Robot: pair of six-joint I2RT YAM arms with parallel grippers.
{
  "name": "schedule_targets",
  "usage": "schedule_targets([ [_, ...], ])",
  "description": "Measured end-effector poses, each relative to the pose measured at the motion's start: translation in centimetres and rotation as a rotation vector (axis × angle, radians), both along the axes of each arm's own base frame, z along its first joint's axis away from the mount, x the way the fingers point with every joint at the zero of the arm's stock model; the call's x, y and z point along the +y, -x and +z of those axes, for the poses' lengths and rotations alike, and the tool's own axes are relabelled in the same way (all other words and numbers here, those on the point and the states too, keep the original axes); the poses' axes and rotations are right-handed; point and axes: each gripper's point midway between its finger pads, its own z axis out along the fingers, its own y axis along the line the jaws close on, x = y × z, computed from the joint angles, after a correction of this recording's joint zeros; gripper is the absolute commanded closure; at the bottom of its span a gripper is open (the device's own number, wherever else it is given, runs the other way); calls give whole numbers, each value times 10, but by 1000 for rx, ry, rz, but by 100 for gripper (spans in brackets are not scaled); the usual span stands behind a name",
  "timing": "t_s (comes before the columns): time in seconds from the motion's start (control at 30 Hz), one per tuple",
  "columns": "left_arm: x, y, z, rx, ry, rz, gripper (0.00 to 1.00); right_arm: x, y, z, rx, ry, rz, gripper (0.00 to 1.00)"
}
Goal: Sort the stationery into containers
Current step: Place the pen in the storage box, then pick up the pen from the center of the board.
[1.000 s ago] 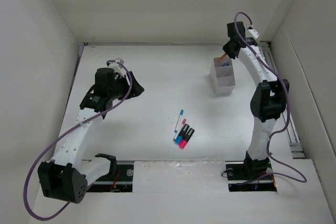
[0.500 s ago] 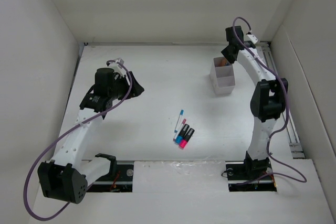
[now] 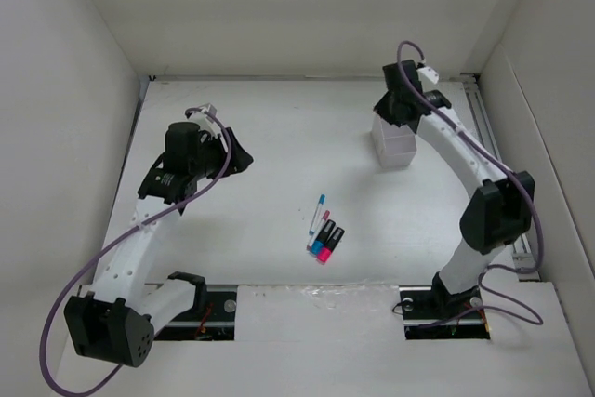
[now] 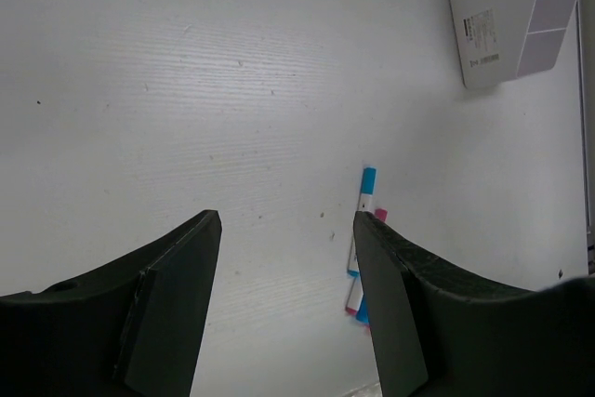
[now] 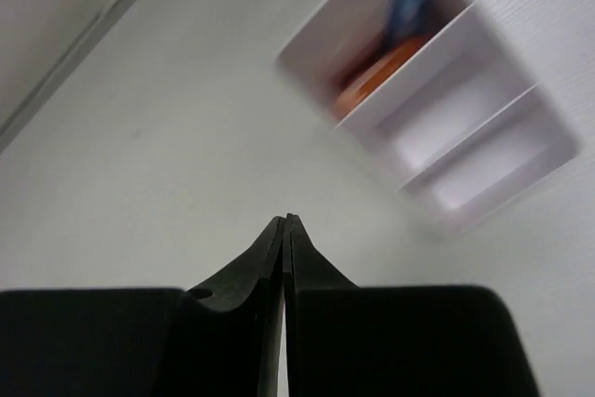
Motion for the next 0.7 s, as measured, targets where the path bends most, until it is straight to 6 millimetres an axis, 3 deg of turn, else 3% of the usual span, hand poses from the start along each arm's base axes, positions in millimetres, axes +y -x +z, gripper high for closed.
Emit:
schedule_targets([
  [0.07, 2, 2, 2, -4, -4, 6, 44, 42, 26, 7, -12, -23, 132, 94],
  [0.17, 5, 5, 3, -9, -14, 13, 44, 119, 75, -5, 36, -52, 386, 82],
  [0.2, 5, 6, 3, -9, -18, 14, 44, 139, 89, -14, 64, -54, 452, 70],
  [0.3, 8, 8, 1, -3, -30, 19, 44, 186, 127, -56, 180, -20, 607, 49],
  [0.37, 8, 9, 0, 3, -34, 20, 44, 201, 150, -90, 272, 26, 674, 44],
  [0.47, 9, 9, -1, 5, -39, 20, 44, 205, 167, -120, 359, 68, 700, 43],
  [0.7, 10, 13, 2, -5, -39, 19, 44, 196, 170, -148, 426, 127, 659, 54],
])
